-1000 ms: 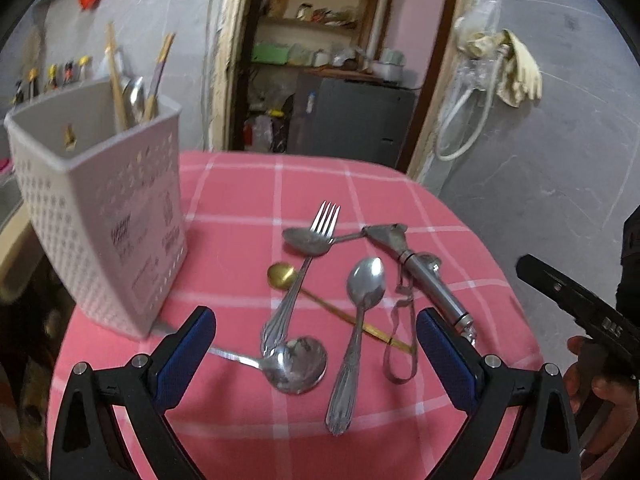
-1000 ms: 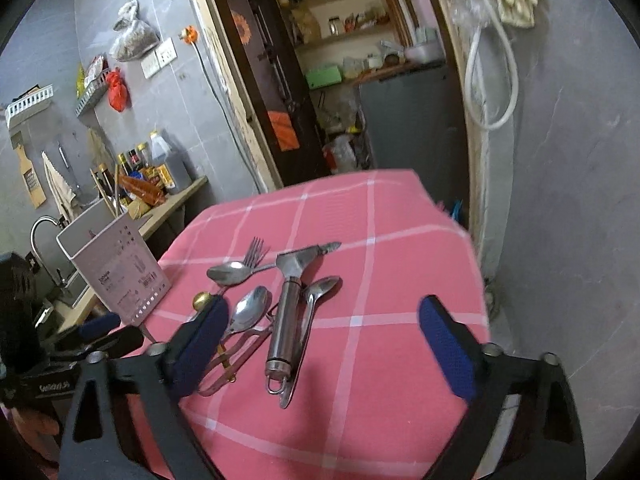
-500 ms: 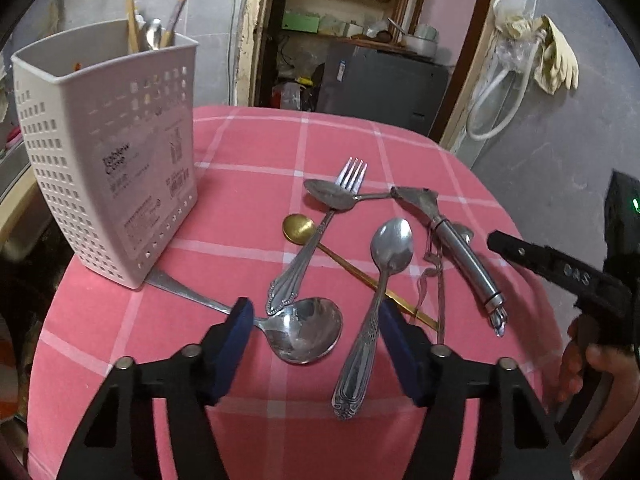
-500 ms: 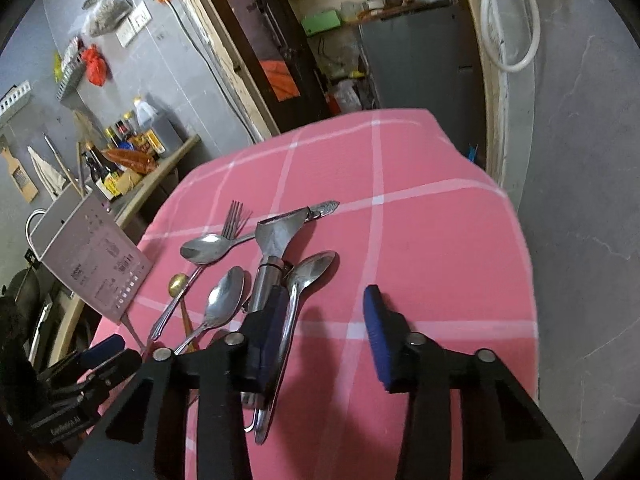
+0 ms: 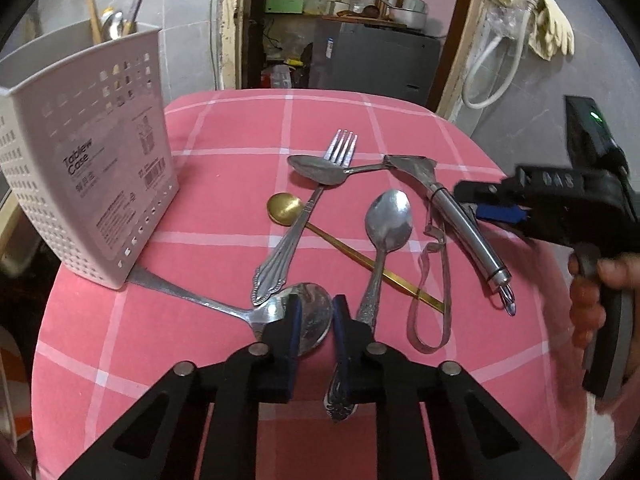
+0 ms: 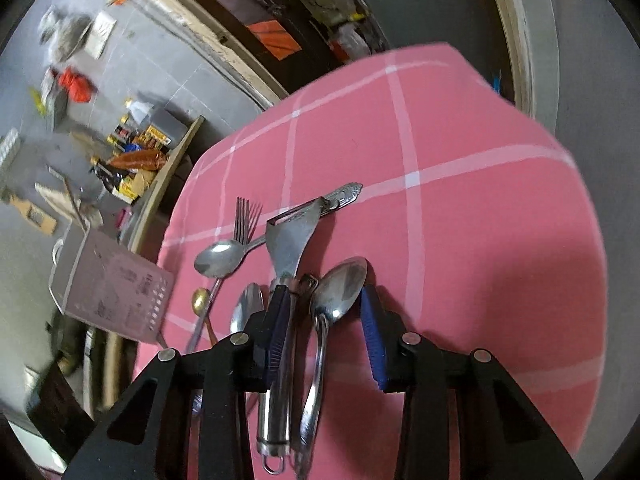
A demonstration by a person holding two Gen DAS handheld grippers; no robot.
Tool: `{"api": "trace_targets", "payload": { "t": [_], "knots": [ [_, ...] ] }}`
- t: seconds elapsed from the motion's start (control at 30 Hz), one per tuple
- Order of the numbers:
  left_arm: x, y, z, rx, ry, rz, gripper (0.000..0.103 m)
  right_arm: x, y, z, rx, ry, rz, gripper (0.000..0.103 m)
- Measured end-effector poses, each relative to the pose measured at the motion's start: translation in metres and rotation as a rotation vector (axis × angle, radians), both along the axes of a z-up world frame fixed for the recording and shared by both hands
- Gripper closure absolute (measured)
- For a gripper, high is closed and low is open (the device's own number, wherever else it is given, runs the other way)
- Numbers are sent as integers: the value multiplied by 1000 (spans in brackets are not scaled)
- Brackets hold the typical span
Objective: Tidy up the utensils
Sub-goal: 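Lift the silver spoon with the left tool toward the caddy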
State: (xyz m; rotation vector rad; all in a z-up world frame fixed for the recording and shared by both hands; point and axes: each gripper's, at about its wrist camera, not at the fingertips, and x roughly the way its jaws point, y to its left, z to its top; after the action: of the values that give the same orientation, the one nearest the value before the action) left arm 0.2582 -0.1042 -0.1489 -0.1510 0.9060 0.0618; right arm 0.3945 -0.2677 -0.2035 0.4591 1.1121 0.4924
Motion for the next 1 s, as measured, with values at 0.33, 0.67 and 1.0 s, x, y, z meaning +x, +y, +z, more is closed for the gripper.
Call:
{"api": "trace_targets", "payload": {
  "t": [0.33,0.67,1.0],
  "knots": [
    [-7,0,17,22,-19,-23,97,-9,13,-18,98,103,-61,98],
    [-22,35,64,-109,-86,-36,99,-58,-6,9,147,-15,-120,99],
    [-46,38,80,-180,-93,-92,99,-85,-12,28,180,-72,-153,99]
  ]
}}
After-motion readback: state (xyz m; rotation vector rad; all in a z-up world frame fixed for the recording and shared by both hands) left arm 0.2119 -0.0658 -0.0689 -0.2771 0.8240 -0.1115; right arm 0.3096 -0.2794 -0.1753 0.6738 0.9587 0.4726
